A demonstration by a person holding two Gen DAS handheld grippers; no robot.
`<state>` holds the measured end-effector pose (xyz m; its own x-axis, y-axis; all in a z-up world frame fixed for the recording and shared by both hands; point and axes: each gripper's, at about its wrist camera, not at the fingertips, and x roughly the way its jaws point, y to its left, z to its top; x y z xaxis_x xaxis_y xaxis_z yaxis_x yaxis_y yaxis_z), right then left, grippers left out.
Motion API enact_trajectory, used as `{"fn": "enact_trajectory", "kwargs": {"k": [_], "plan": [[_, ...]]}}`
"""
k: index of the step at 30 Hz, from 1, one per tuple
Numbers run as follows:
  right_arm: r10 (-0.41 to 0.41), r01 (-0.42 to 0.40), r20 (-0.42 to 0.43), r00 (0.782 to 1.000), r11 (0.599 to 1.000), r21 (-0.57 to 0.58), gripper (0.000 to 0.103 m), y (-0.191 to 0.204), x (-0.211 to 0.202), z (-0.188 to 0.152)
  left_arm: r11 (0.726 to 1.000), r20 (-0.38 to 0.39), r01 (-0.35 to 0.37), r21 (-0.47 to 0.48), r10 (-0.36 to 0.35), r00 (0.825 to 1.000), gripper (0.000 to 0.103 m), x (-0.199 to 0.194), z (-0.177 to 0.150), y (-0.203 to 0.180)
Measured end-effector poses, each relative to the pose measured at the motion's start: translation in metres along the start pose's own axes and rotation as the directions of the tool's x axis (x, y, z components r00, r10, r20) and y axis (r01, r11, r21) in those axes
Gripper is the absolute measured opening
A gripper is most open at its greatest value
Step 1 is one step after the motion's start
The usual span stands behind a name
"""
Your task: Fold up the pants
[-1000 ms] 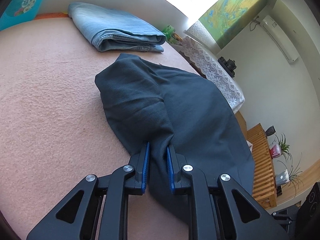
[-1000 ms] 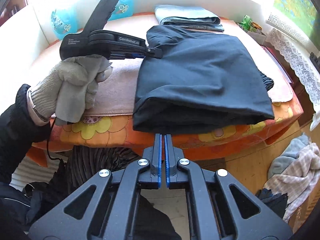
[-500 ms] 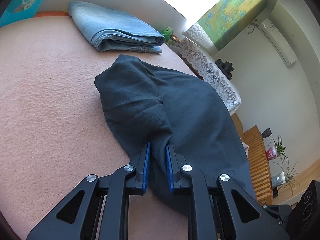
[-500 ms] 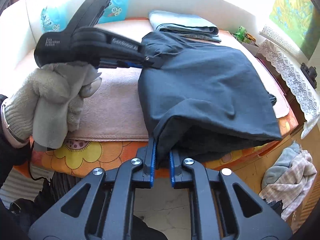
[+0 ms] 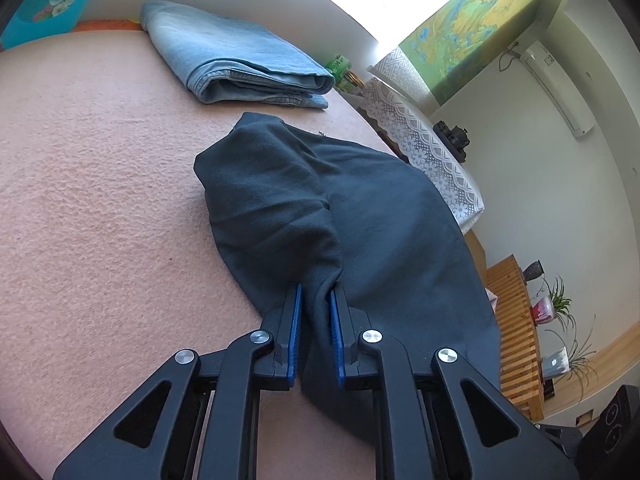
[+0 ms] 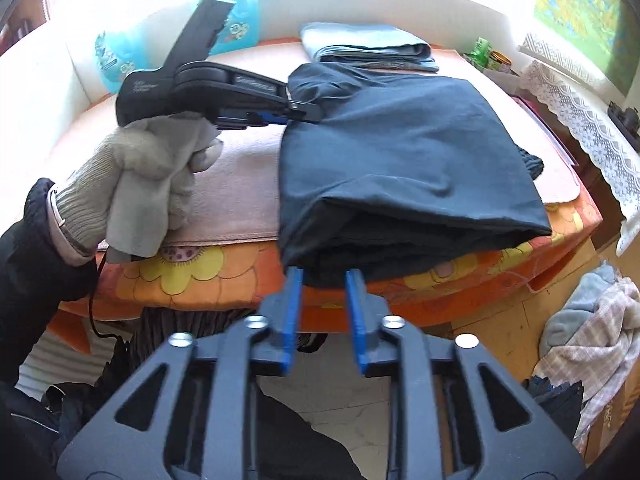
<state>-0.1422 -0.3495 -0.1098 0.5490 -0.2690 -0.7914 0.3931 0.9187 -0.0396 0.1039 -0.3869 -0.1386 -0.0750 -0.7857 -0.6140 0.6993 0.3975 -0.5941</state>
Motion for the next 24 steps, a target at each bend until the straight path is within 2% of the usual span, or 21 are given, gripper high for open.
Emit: {"fn": "enact_trajectory", "kwargs": {"k": [3, 4, 5, 7, 9, 10, 12, 14, 16, 19, 21, 24], "plan": [[-0.029, 0.028, -0.011, 1.0, 0.999, -0.031, 0.052, 0.013, 0.021, 0.002, 1.0, 0.003, 0.002, -0.004, -0.002, 1.0, 0.012, -0.001, 0.0, 0.0], [-0.032, 0.031, -0.021, 0.999, 0.999, -0.025, 0.043, 0.012, 0.026, 0.002, 1.0, 0.003, 0.002, -0.005, -0.002, 1.0, 0.012, -0.001, 0.0, 0.001], [-0.025, 0.025, -0.036, 0.999, 1.0, -0.009, 0.005, 0.01, 0.028, 0.003, 1.0, 0.005, 0.004, -0.008, -0.004, 1.0, 0.012, -0.002, 0.0, 0.001], [0.014, -0.014, 0.026, 1.0, 0.999, 0.031, 0.005, 0.002, 0.013, 0.006, 1.0, 0.007, 0.004, -0.013, -0.004, 1.0, 0.012, -0.002, 0.0, 0.003], [0.006, -0.005, 0.107, 0.994, 1.0, -0.017, 0.005, 0.004, -0.009, 0.006, 1.0, 0.009, 0.002, -0.017, -0.001, 1.0, 0.012, -0.002, 0.0, 0.004], [0.029, -0.025, 0.106, 0.994, 0.999, -0.041, 0.005, 0.005, -0.013, 0.003, 1.0, 0.009, -0.001, -0.018, 0.002, 1.0, 0.012, -0.002, 0.001, 0.004], [0.117, -0.116, 0.02, 0.993, 0.992, -0.051, 0.005, 0.005, -0.009, -0.007, 1.0, 0.011, -0.004, -0.012, 0.004, 1.0, 0.012, -0.003, 0.001, 0.003], [0.155, -0.156, -0.026, 0.988, 0.987, -0.036, 0.005, 0.001, -0.007, -0.018, 1.0, 0.028, -0.02, 0.018, 0.02, 0.999, 0.012, -0.01, 0.001, -0.002], [0.138, -0.138, -0.008, 0.99, 0.99, -0.011, 0.005, -0.012, -0.012, -0.022, 0.999, 0.051, -0.015, 0.049, 0.012, 0.999, 0.012, -0.024, 0.0, -0.008], [0.131, -0.136, 0.059, 0.99, 0.986, 0.101, 0.006, -0.048, -0.023, -0.018, 0.991, 0.077, 0.017, 0.132, -0.027, 0.997, 0.012, -0.045, -0.006, -0.032], [0.105, -0.12, 0.099, 0.99, 0.978, 0.168, 0.006, -0.073, -0.028, -0.012, 0.974, 0.057, 0.054, 0.219, -0.068, 0.996, 0.012, -0.052, -0.016, -0.056], [0.016, -0.044, 0.148, 0.989, 0.981, 0.191, 0.006, -0.101, -0.032, -0.003, 0.941, -0.024, 0.103, 0.321, -0.101, 0.995, 0.012, -0.046, -0.039, -0.088]]}}
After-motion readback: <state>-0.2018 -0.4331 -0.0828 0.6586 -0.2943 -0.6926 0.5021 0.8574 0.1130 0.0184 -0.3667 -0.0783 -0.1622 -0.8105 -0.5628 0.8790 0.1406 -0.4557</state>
